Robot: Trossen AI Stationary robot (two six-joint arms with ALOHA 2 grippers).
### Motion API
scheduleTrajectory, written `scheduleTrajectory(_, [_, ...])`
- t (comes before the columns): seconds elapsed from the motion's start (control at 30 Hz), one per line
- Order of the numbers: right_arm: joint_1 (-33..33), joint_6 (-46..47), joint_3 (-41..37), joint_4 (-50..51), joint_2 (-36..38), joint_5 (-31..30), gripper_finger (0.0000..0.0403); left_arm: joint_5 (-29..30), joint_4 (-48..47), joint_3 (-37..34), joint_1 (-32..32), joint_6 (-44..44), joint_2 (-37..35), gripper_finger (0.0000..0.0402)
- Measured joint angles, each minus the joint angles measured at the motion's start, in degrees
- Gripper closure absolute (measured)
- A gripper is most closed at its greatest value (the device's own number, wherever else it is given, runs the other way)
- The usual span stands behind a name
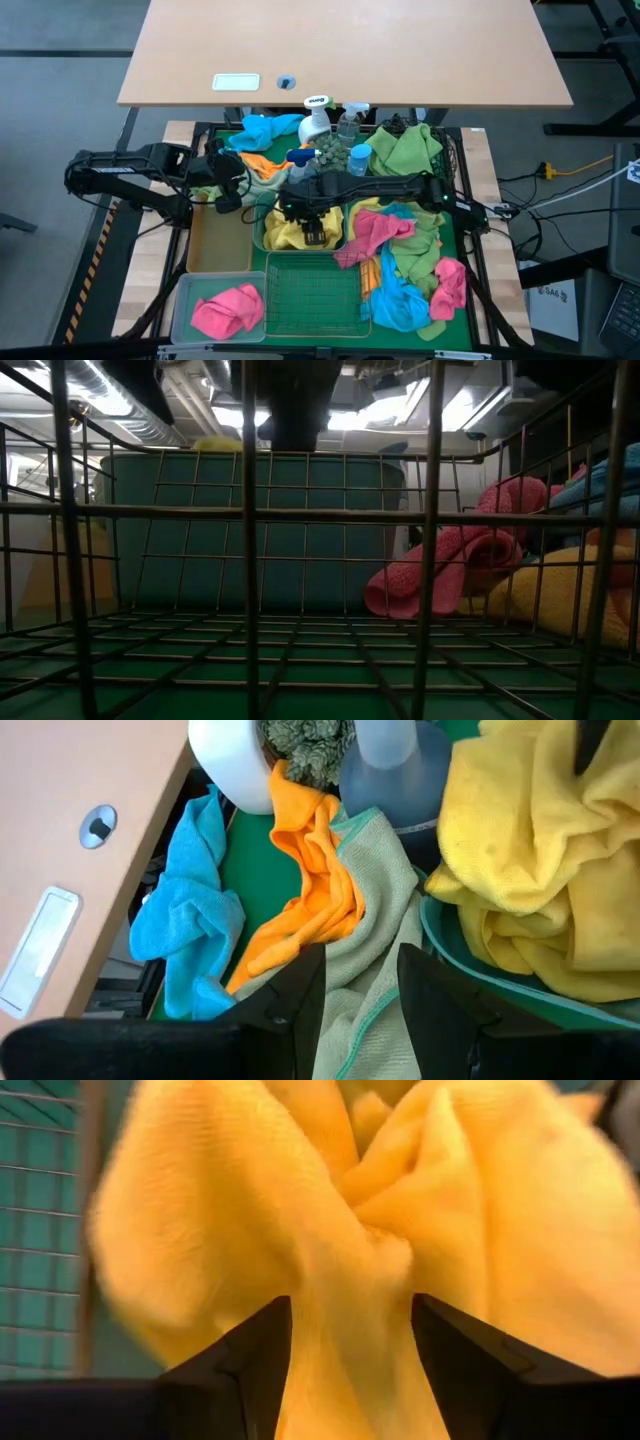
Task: Sort microfiber towel by color & place in baskets
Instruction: Put the yellow microfiber towel into the blue bin, then put the light green microfiber towel into the black wire basket
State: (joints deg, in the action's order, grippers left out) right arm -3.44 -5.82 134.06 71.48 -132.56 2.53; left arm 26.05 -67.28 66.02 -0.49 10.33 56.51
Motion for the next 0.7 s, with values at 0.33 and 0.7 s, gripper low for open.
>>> scheduleTrajectory(0.33, [-1.3,1.7,0.0,2.3,11.2,0.1,0.0193,-5.0,-1.3,-2.7,0.0,-1.1,-2.9,0.0281])
scheduleTrajectory(0.7, [-1.8,1.7,0.0,3.9,22.0,-2.0,0.0194,-3.8,-0.3,-13.9,0.0,-5.0,-2.8,0.0281])
